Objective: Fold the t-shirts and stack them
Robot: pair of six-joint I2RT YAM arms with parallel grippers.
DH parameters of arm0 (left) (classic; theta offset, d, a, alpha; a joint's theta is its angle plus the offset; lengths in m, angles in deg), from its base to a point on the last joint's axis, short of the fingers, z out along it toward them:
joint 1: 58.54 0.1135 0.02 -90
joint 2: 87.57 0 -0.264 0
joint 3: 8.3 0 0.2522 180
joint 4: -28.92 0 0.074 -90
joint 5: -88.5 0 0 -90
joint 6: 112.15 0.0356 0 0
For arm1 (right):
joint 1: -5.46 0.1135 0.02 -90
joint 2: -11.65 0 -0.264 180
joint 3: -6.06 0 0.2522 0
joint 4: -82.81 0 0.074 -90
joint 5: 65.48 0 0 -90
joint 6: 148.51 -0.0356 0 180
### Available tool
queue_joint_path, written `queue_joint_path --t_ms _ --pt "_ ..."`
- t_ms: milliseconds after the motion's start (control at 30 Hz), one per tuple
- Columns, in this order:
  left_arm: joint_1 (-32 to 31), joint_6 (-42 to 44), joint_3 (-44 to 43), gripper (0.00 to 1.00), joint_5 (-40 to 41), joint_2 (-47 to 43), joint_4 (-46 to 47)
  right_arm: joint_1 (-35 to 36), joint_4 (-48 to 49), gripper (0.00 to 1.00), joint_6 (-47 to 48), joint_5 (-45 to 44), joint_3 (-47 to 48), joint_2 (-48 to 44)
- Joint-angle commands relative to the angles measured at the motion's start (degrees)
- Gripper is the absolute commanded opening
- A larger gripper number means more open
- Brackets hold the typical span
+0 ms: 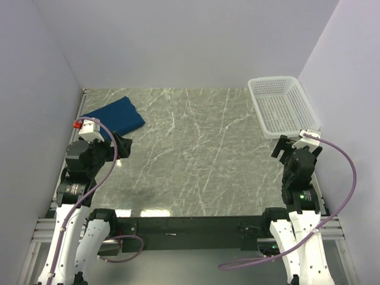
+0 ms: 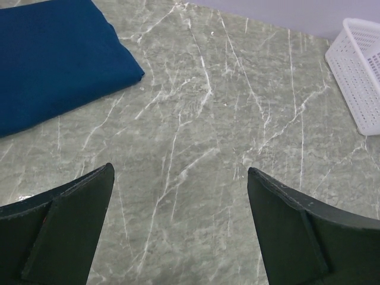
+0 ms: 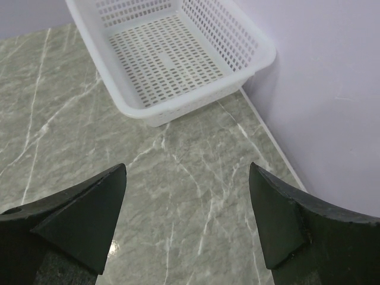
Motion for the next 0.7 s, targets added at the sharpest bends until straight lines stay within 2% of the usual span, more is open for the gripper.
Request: queue_joint_path --t_ms 0,667 --pt "0.1 0.01 0.42 0.99 0.23 -0.89 1.11 -1.33 1.86 0.9 -0.81 -0.32 -0.05 0.75" --pt "0.1 0.1 0.77 0.99 -0.65 -0.37 1.29 -3.35 1.5 0.9 -1.52 -0.05 0.22 1.54"
